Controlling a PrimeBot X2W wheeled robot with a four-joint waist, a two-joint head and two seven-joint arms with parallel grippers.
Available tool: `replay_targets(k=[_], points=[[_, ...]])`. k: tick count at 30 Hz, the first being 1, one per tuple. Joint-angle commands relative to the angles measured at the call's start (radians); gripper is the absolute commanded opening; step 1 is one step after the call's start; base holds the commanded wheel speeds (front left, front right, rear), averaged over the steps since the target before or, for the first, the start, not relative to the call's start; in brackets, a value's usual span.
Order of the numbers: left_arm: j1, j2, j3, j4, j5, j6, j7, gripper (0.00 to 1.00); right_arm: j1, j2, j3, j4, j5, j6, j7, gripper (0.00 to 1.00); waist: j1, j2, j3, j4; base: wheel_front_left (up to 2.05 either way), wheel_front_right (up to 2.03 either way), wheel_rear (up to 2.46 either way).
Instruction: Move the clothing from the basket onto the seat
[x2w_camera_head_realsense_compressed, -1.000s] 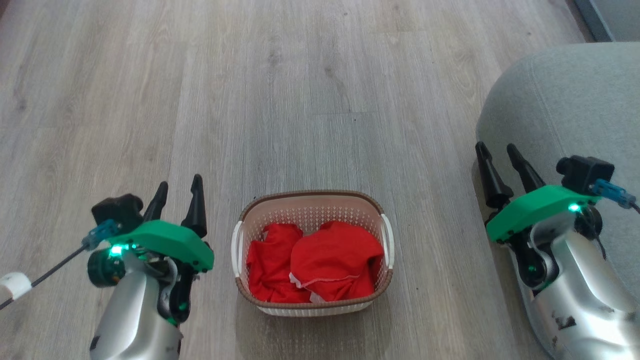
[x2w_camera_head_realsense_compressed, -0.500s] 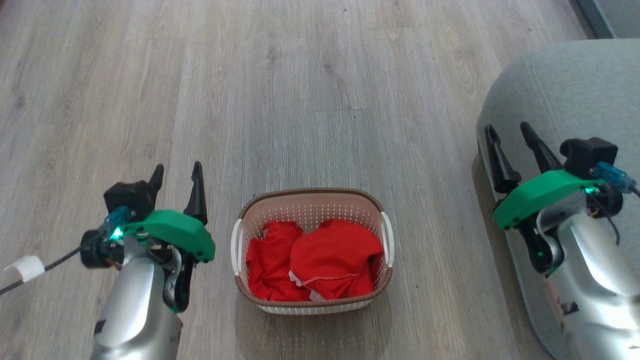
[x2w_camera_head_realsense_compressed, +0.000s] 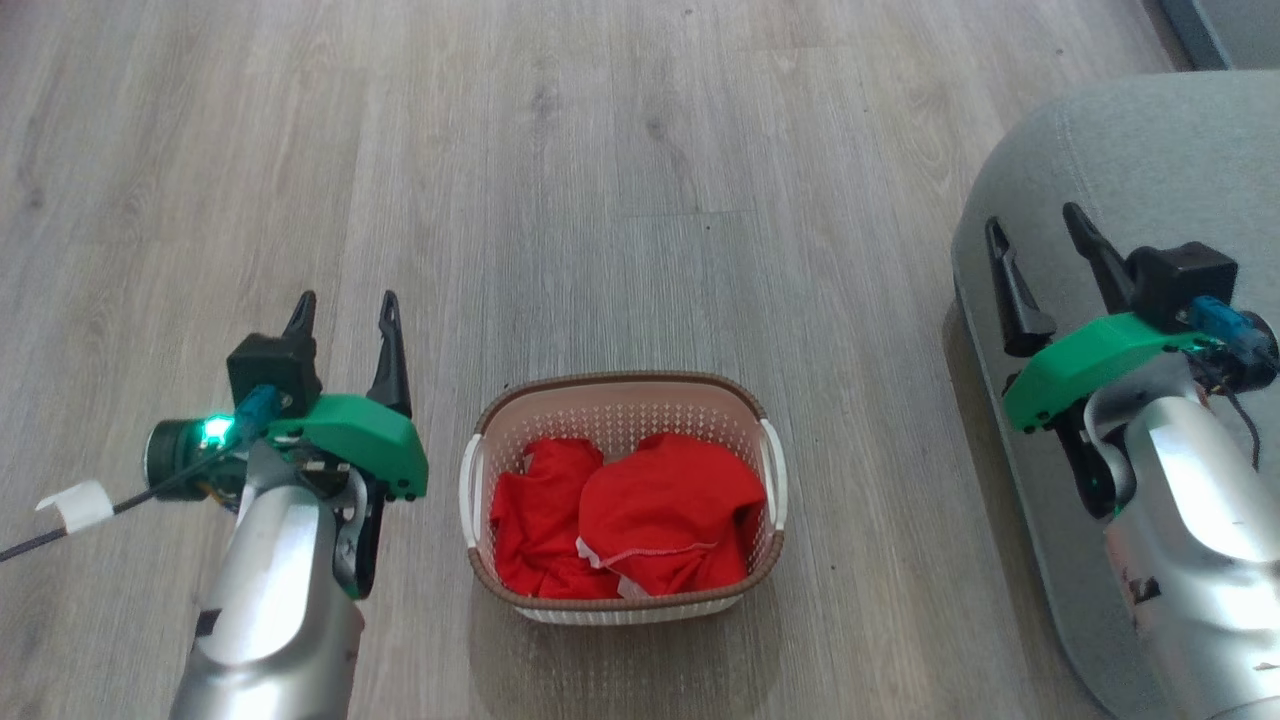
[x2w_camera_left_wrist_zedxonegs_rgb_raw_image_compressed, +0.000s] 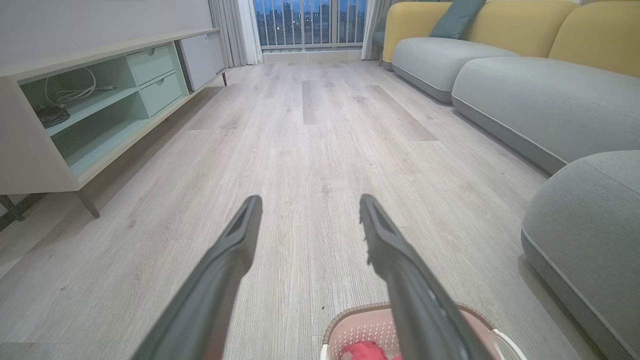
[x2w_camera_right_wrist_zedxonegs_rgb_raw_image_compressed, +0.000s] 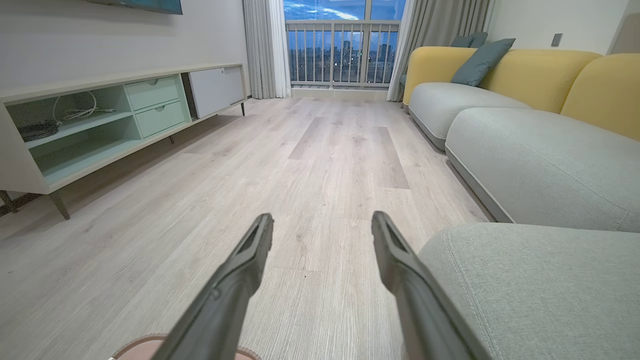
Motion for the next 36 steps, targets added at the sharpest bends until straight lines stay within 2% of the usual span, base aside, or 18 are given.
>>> replay_targets(k=[1,23,30,36], points=[[-0.051,0.021,0.024,-0.027,0.007,0.007,-0.012,1.00,-0.042,-0.009,0.005,-0.028,-0.008,0.000,-0.010,1.00,-0.0001,0.0000,0.001,-0.001,0.00,0.00,0.00],[-0.044,0.021,-0.002,-0.028,-0.013,0.013,-0.012,1.00,-0.044,-0.014,-0.013,-0.055,-0.016,0.000,-0.010,1.00,-0.0001,0.0000,0.041,-0.007,0.00,0.00,0.00],[-0.056,0.021,-0.066,-0.036,-0.063,0.036,-0.012,1.00,-0.064,-0.040,-0.022,-0.124,-0.004,0.000,-0.010,1.00,-0.0001,0.0000,0.136,-0.019,0.00,0.00,0.00],[-0.095,0.021,-0.150,-0.049,-0.117,0.074,-0.012,1.00,-0.106,-0.073,-0.037,-0.206,0.013,0.000,-0.010,1.00,-0.0001,0.0000,0.261,-0.028,0.00,0.00,0.00]])
